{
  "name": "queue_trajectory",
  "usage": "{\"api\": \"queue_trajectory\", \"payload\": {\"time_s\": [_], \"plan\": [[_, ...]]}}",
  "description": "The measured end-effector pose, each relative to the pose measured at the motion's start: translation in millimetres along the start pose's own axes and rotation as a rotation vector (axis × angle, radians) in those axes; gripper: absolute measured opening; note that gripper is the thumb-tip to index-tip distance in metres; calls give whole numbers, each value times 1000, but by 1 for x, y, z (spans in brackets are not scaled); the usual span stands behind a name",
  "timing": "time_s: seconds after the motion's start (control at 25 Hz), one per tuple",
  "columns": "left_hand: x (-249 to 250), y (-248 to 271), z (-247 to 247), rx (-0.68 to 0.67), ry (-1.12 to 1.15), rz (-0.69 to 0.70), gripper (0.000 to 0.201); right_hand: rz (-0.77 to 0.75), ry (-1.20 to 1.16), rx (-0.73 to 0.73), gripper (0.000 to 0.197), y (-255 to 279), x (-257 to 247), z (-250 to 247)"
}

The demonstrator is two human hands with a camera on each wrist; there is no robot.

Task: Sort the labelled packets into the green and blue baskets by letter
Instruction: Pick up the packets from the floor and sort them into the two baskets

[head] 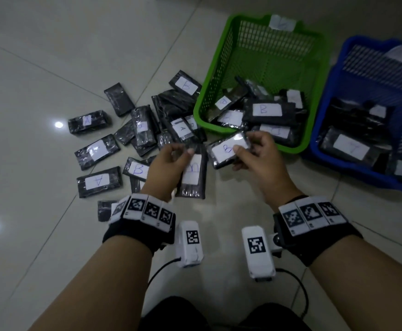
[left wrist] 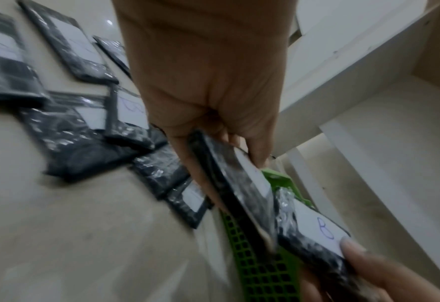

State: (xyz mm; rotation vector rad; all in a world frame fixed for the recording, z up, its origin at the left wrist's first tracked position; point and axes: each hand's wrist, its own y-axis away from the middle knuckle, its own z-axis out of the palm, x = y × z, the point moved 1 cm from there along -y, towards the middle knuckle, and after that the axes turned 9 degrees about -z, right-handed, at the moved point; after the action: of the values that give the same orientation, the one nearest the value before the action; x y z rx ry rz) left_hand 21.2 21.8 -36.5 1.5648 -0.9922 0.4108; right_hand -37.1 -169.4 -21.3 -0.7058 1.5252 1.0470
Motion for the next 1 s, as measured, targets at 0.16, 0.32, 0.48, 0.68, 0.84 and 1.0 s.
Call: {"api": "queue_trajectory", "payload": {"time_s": [0.16,0.32,0.48,0.68,0.84,1.0], "plan": [[44,-16,34,-92,183,65,41,-72,-92,197,12,-34,-26,-26],[86,-28,61,-180,216,184,69,-10,-157,320,14,-78,-39,-47],[100,-53,78,20,60,258,60,74,-165,375,35,-110,-31,-54],[96,-67,88,105,-165,342,37,-39,-44,356,43,-98,-32,-43],[71,-58,48,197,-89,453,29,-224,136,242,27,-64,-32,-12],[20,-54,-14,359,-188,315,25,-155,196,35,28,-34,-13,36]]}}
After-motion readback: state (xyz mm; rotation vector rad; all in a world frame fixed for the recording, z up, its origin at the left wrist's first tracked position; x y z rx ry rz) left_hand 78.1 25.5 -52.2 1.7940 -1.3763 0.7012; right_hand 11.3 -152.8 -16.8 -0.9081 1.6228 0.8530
